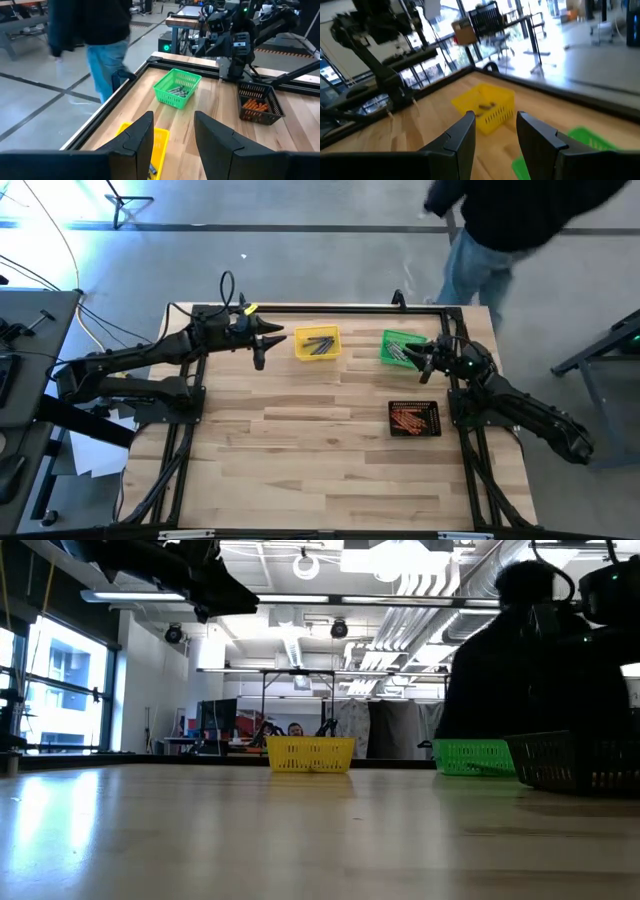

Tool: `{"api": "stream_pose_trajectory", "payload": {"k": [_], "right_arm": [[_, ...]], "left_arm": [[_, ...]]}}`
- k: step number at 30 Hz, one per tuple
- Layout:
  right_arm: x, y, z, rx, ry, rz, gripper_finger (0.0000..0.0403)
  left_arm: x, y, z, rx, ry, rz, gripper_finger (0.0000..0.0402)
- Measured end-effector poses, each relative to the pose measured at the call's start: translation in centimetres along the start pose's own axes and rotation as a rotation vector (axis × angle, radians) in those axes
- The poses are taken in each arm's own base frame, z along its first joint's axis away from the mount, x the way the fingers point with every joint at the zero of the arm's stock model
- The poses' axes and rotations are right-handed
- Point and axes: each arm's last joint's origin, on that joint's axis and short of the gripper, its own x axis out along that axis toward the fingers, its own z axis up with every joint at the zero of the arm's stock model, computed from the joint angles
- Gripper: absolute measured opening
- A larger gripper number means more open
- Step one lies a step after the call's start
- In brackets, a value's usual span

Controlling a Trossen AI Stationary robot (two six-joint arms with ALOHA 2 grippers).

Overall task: Sort crayons
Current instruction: Return to Home Position

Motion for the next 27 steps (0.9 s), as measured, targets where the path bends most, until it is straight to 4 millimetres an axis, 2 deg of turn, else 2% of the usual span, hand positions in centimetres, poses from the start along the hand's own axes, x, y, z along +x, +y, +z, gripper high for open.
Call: {"api": "stream_pose_trajectory", "payload": {"k": [9,15,20,27], "right_arm": [[-0.1,-0.4,-1.3,0.046,0.132,-0.042,0.0138],[-0.1,-0.4,-1.5,0.052,0.152,-0.048,0.0138],[-0.6,-0.1,-0.8,0.027,0.074,-0.022,0.0138],[-1.8,0.8,0.8,-0.037,-0.126,0.047,0.0138]], "left_arm": [[0.0,0.0,0.0,0.029,0.000,0.000,0.0127],[0.0,0.0,0.0,0.047,0.001,-0.001,0.0127],[0.0,0.0,-0.3,0.015,0.029,-0.005,0.0127],[0.0,-0.1,-0.5,0.012,0.051,-0.007,0.0127]]}}
